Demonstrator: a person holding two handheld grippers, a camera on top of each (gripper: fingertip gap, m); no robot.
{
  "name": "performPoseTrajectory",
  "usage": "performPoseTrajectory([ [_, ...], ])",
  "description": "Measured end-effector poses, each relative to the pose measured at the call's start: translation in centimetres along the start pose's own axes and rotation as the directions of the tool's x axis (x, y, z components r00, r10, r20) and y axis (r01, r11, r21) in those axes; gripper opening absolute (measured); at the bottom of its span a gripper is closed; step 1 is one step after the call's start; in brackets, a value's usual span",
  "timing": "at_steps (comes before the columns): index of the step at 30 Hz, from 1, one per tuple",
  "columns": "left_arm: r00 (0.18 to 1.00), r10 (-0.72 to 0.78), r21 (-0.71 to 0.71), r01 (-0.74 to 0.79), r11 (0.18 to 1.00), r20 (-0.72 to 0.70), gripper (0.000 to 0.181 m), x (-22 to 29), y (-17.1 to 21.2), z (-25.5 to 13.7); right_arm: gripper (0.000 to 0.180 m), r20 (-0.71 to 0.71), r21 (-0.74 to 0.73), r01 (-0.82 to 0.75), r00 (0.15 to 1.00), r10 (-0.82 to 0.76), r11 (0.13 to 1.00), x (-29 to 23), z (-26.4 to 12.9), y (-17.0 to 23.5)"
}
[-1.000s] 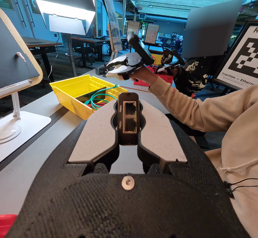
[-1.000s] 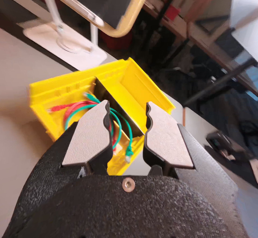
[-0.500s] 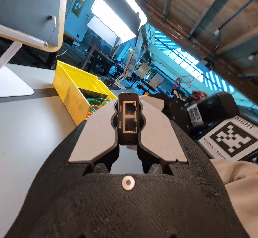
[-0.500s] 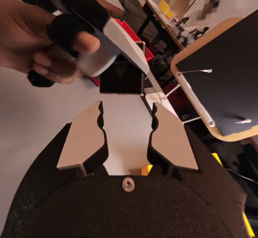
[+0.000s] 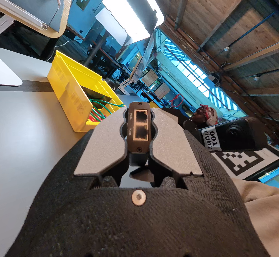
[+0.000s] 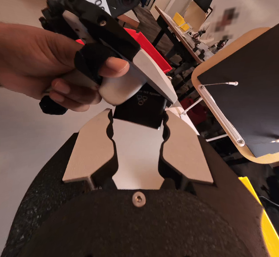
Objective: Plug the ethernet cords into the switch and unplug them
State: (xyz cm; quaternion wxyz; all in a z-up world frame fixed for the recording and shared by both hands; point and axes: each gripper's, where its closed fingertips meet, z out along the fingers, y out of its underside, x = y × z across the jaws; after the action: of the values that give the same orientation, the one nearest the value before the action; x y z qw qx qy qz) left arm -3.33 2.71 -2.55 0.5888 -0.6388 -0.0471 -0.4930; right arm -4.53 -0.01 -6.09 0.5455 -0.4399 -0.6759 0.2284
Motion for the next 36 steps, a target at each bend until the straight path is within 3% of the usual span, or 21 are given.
performPoseTrajectory([
  [9,0.999,-0.005,-0.218,-0.007,0.976,-0.051,0.026,0.4,2.1,0.3,0.062,0.058,-0.026,0.091,0.994,-0.09,0.995,1.8,-1.6,1.1],
  [17,1.0,-0.003,-0.188,0.006,0.982,0.015,0.026,-1.0,2.8,0.8,0.061,-0.055,-0.13,0.13,0.989,-0.138,0.983,1.9,-0.8,1.6],
  [21,1.0,-0.013,-0.179,0.009,0.984,-0.019,0.026,-0.7,2.9,0.9,0.061,-0.022,-0.131,0.058,0.998,-0.062,0.99,1.9,-0.9,1.7],
  [25,0.997,0.059,-0.216,-0.067,0.974,-0.045,0.027,0.2,3.2,1.0,0.061,0.029,-0.137,0.084,0.996,-0.08,0.987,2.0,-1.8,1.4],
  [30,0.98,0.195,-0.144,-0.199,0.969,-0.038,0.044,1.1,-0.2,-0.5,0.06,-0.003,-0.196,-0.009,1.0,0.009,0.981,10.1,-5.2,3.1],
  [32,0.966,0.259,-0.113,-0.257,0.96,-0.003,0.047,1.0,-2.1,-1.6,0.06,-0.048,-0.302,-0.039,0.999,0.026,0.952,15.5,-6.3,6.4],
  [36,0.929,0.366,-0.061,-0.362,0.93,0.055,0.048,1.2,-5.5,-3.5,0.06,-0.088,-0.546,-0.142,0.99,0.112,0.826,24.3,-7.1,16.7],
])
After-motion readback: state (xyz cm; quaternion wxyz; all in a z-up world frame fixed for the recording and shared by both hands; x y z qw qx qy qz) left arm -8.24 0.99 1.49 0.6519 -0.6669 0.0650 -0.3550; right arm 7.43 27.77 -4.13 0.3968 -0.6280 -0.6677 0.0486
